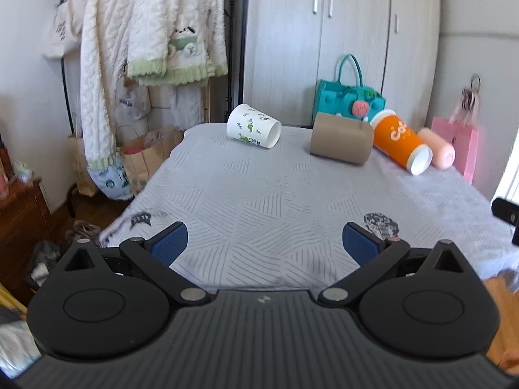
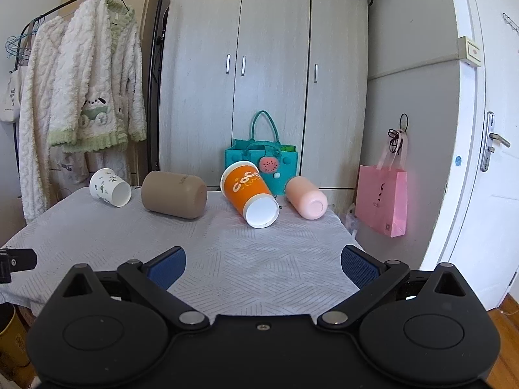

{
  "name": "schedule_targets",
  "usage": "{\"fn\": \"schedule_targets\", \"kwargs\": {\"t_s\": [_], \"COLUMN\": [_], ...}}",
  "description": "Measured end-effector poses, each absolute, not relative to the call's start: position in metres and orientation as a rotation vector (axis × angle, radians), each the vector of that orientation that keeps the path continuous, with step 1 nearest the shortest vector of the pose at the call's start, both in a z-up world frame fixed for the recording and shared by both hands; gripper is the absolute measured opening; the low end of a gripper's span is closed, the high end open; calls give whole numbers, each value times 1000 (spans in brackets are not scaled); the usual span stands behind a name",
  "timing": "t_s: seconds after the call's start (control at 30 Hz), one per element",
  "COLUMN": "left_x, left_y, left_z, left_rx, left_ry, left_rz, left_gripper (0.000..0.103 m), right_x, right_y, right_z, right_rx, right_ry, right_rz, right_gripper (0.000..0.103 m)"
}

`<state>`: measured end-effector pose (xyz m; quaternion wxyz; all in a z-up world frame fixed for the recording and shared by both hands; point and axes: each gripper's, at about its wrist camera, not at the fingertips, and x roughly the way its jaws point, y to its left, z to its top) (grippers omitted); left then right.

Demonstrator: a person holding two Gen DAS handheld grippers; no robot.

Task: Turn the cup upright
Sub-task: 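Move the right tool toward the pink tumbler and open its fingers around it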

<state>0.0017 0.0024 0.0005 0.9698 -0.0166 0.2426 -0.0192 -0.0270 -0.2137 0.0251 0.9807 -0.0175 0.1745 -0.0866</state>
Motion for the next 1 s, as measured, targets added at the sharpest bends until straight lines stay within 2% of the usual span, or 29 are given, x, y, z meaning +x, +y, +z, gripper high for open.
{"fn": "schedule_targets", "kwargs": {"t_s": [0.43, 0.63, 0.8, 1.0], "left_x": [36, 76, 122, 179], "left_y": [-29, -64, -93, -137], "left_z": [79, 108, 122, 116], "left_rx": [132, 147, 134, 146], "left_ry": [508, 519, 532, 522], "left_rz": [-266, -362, -433, -516], "left_gripper": [103, 103, 103, 103], "right_x": [-22, -14, 9, 67], "right_y": [-248, -266, -288, -308], "right_z": [65, 95, 109, 102], "right_rx": [-48, -103, -113, -177], "right_ry": [460, 371, 333, 459], "right_rz": [128, 189, 236, 193], "right_gripper": [103, 103, 103, 103]}}
